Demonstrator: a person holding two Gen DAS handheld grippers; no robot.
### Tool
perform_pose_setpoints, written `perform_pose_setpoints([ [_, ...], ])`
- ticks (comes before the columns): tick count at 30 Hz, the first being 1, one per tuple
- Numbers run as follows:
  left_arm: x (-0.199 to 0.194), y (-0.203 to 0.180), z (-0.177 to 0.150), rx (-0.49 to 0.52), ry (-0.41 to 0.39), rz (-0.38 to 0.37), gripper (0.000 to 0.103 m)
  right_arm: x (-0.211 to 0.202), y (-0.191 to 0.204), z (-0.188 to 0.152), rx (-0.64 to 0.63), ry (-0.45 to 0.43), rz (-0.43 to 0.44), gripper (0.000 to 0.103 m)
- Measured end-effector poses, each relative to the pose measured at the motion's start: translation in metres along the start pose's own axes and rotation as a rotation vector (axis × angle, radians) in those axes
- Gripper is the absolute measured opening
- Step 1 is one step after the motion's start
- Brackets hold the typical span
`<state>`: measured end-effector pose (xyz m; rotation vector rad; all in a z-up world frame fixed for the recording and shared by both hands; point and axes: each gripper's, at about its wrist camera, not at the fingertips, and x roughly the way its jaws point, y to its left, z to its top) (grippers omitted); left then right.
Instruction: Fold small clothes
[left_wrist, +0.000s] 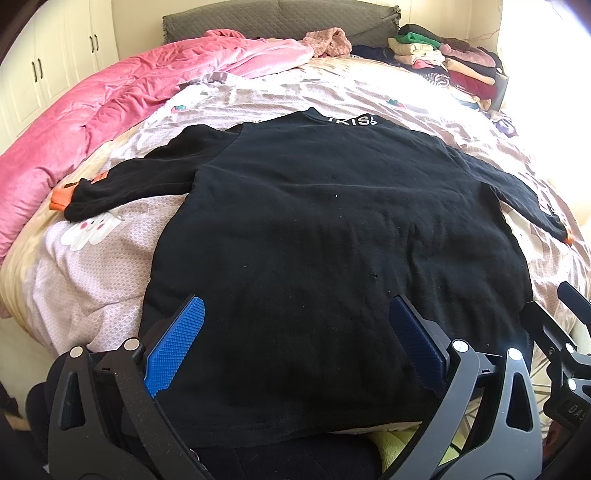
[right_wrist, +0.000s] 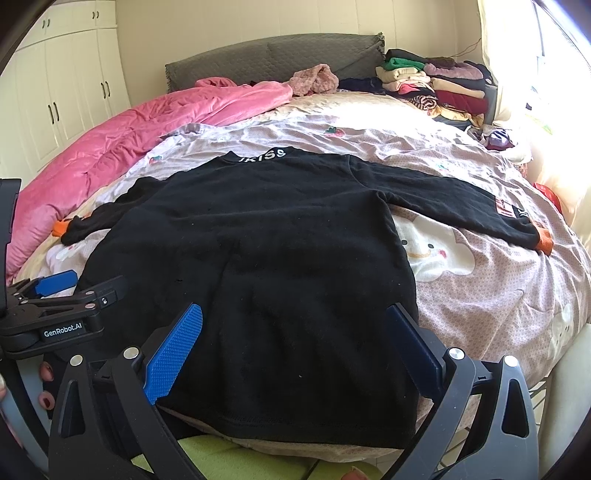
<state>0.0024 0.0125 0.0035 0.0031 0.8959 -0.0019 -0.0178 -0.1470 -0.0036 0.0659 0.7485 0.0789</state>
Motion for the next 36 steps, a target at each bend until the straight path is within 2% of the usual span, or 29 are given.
perform_pose_setpoints([
  [12,0.018,-0.010,0.033,0.018,0.031,-0.025,0.094,0.011,-0.026,0.016,0.051,0.011,-0.021,0.099],
  [36,0.057,-0.028,0.129,0.032,0.034,-0.037,0.094,0.036,-0.144,0.083,0.246,-0.064,-0.164,0.099],
])
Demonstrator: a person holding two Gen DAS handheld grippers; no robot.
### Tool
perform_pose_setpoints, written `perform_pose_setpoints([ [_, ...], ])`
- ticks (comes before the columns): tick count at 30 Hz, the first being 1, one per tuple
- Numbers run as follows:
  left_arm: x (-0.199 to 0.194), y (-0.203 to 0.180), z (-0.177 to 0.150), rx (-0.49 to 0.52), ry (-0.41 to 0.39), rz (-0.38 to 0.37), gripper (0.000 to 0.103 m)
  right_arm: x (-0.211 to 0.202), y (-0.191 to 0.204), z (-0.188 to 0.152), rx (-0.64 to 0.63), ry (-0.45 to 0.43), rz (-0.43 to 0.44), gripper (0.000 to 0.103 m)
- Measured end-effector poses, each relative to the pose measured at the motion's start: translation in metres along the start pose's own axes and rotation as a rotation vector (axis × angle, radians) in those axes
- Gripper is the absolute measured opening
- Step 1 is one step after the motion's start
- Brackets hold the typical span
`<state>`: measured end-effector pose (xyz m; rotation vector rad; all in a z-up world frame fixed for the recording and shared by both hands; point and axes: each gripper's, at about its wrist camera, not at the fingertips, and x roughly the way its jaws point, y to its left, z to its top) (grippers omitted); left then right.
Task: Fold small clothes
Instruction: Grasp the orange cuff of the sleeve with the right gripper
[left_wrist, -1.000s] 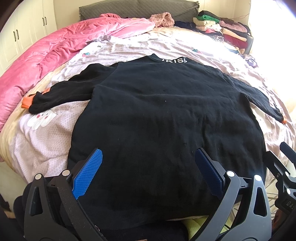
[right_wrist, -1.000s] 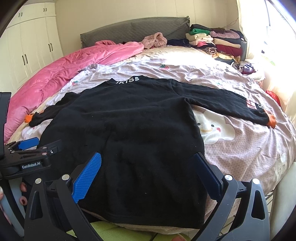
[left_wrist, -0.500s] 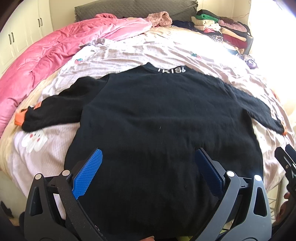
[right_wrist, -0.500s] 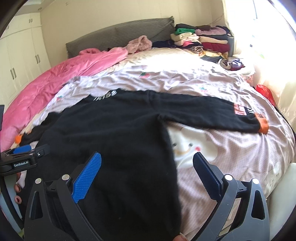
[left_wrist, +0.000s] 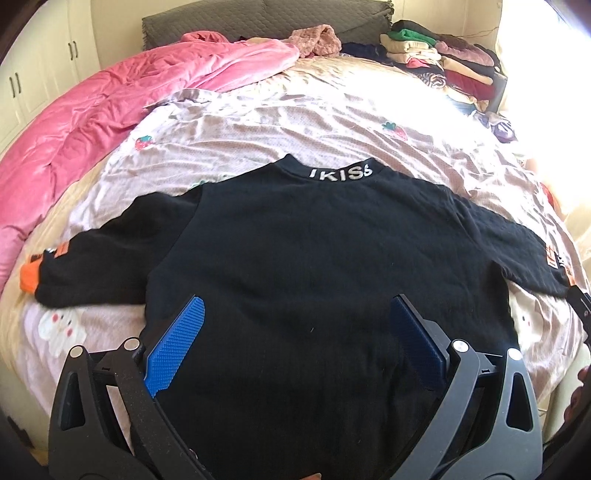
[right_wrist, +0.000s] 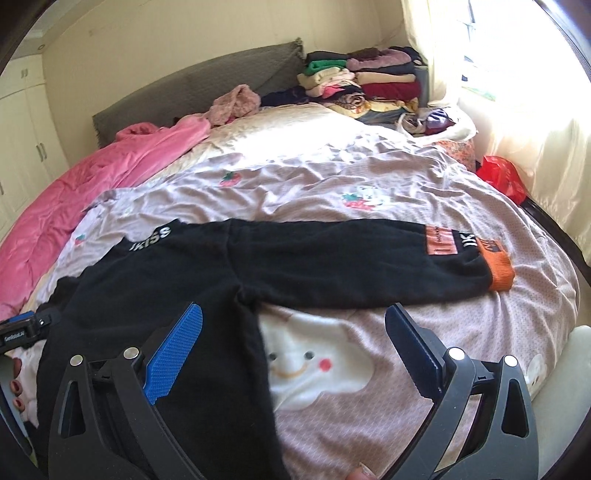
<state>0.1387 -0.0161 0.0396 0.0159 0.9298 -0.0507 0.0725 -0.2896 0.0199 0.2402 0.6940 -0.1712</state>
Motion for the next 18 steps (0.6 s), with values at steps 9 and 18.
perform_pose_setpoints([
  [9,0.029,-0.018,0.034,0.017,0.010,-0.041,0.094,0.027,-0.048,0.029,0.088,-0.004,-0.082,0.099],
  [18,0.058,-0.021,0.065,0.002,0.022,-0.052,0.094,0.052,-0.110,0.047,0.189,0.011,-0.205,0.099],
])
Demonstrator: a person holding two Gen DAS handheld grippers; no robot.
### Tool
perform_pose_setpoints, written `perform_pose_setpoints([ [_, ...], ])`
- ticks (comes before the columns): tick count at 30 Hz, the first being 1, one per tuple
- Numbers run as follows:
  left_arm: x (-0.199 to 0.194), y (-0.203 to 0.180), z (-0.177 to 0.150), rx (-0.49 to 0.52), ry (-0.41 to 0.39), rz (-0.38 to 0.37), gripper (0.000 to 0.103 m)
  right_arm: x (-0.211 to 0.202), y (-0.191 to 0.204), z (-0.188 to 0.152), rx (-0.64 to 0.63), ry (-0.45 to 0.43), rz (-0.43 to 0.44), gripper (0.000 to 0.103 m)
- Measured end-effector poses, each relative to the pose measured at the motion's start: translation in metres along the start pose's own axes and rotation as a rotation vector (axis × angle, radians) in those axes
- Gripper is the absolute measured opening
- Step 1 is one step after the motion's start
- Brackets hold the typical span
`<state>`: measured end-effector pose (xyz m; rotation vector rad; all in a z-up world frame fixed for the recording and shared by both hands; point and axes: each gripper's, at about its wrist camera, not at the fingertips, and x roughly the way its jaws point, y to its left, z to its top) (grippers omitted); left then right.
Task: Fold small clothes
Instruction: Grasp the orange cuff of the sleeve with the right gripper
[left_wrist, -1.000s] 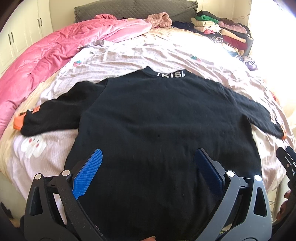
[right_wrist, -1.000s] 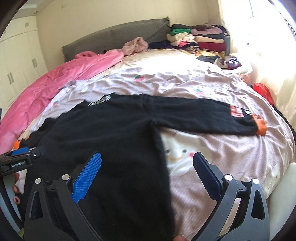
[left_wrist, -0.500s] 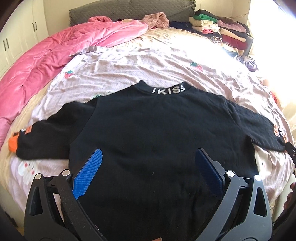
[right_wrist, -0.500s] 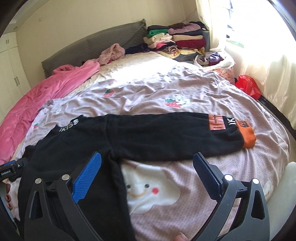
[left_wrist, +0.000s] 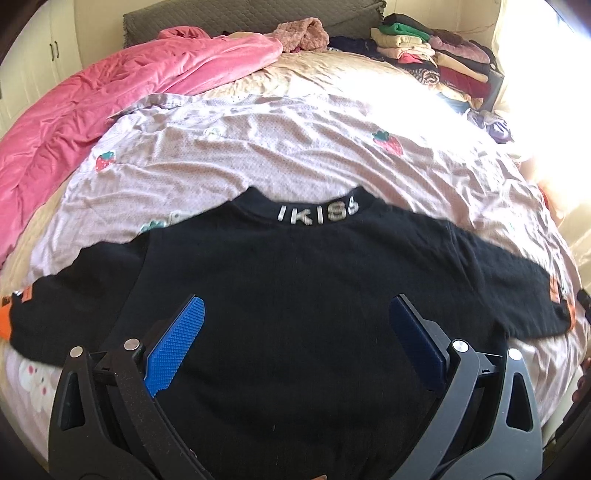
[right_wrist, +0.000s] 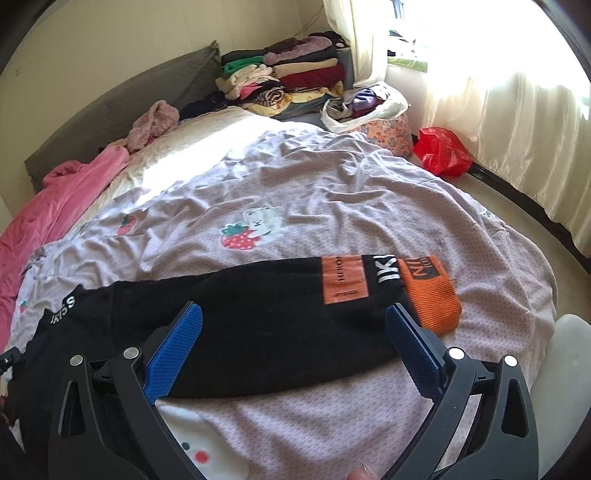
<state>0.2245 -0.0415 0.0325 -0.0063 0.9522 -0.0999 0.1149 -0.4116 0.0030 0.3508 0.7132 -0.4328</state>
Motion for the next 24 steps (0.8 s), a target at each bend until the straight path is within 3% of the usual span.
perform_pose_setpoints([
  [8,0.028,-0.004,0.024,-0.030,-0.009,-0.009,0.094,0.030,-0.056,0.009,0.103,0.048,-0.110,0.099],
  [15,0.063,-0.006,0.004,0.013,0.037,0.023,0.094,0.051,-0.088,-0.003,0.144,0.107,-0.187,0.099],
  [19,0.080,-0.004,-0.007,0.020,0.077,0.026,0.094,0.065,-0.102,-0.009,0.178,0.138,-0.168,0.097],
  [21,0.085,-0.001,-0.012,0.021,0.089,0.028,0.094,0.068,-0.104,-0.010,0.195,0.137,-0.129,0.073],
  [24,0.087,0.002,-0.015,0.012,0.087,0.025,0.094,0.067,-0.102,-0.010,0.185,0.131,-0.122,0.055],
])
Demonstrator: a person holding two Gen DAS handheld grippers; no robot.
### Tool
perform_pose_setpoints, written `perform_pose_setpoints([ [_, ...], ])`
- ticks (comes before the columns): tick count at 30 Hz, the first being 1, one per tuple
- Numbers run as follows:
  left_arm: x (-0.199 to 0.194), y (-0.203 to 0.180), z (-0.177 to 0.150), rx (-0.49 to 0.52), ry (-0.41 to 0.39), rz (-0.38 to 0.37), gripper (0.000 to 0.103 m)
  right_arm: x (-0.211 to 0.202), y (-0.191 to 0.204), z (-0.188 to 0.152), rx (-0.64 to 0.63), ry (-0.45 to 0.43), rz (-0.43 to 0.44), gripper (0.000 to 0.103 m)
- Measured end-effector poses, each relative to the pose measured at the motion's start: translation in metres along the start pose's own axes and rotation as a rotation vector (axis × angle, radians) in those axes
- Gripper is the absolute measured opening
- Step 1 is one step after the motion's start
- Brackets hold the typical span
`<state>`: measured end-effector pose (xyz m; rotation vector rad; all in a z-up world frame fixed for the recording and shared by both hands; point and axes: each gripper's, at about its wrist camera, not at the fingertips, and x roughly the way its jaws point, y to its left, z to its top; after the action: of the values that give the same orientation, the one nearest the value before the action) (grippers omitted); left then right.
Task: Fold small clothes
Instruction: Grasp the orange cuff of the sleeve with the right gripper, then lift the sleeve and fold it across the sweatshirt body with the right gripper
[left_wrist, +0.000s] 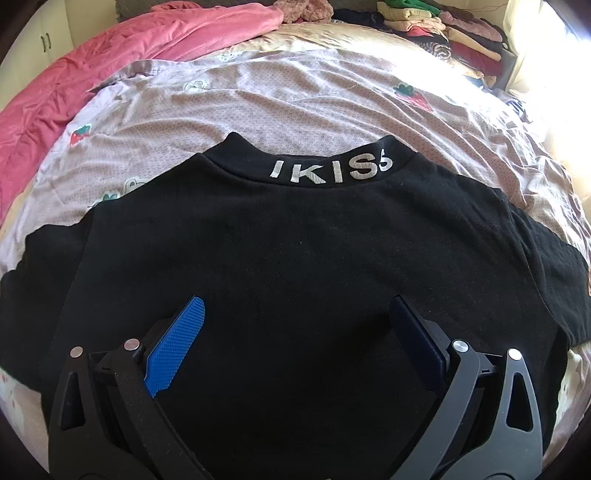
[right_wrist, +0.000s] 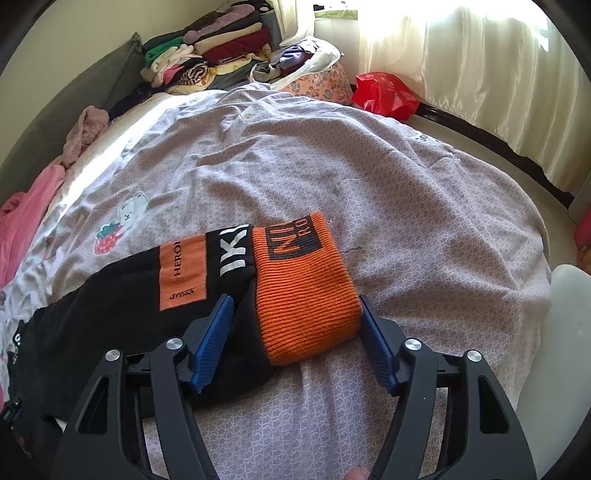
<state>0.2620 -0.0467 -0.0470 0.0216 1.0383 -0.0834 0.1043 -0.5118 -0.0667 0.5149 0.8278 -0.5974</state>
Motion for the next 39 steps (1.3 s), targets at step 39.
perform_pose_setpoints([
  [39,-0.068,0.079,-0.002,-0.180,-0.102,-0.163,0.094,-0.133,0.349,-0.082,-0.583,-0.100,0.648,0.023],
])
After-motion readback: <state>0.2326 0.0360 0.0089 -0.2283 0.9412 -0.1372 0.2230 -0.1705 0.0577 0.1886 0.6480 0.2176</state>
